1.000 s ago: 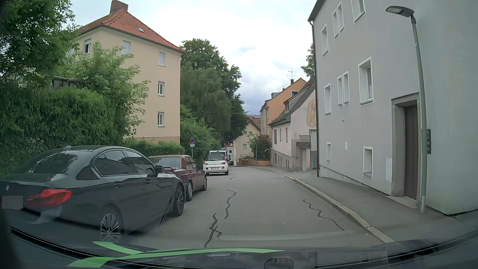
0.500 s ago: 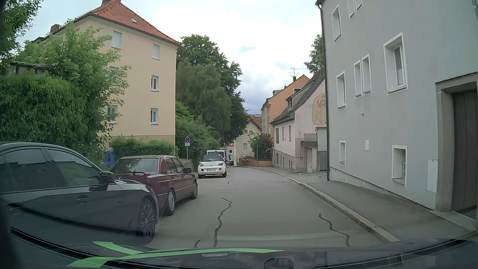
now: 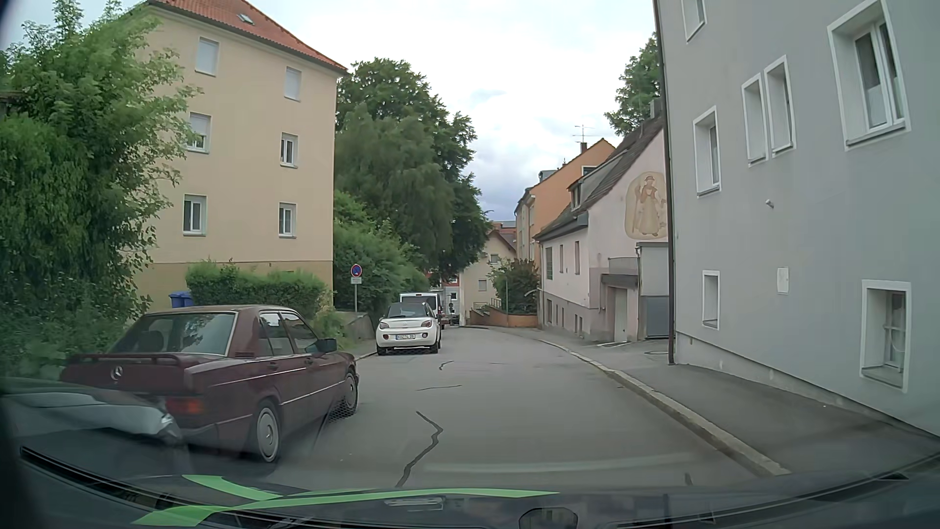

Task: Follow the waypoints while adhering to traffic rules and regulations

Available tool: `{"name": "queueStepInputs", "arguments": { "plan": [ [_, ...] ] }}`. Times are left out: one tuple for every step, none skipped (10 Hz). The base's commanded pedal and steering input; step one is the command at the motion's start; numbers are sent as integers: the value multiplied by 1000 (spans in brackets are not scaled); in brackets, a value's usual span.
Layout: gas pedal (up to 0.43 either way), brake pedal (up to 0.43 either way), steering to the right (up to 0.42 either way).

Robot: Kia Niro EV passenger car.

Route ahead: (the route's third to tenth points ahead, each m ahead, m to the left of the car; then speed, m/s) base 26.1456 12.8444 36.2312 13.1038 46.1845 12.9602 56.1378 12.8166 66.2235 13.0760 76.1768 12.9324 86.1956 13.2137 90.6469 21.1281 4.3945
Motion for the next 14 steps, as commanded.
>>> {"name": "queueStepInputs", "arguments": {
  "plan": [
    [0, 0, -5],
    [0, 0, -5],
    [0, 0, -5],
    [0, 0, -5],
    [0, 0, -5],
    [0, 0, -5],
    [0, 0, -5],
    [0, 0, -5],
    [0, 0, -5],
    [0, 0, -5],
    [0, 0, -5],
    [0, 0, -5],
    [0, 0, -5],
    [0, 0, -5]
  ]
}}
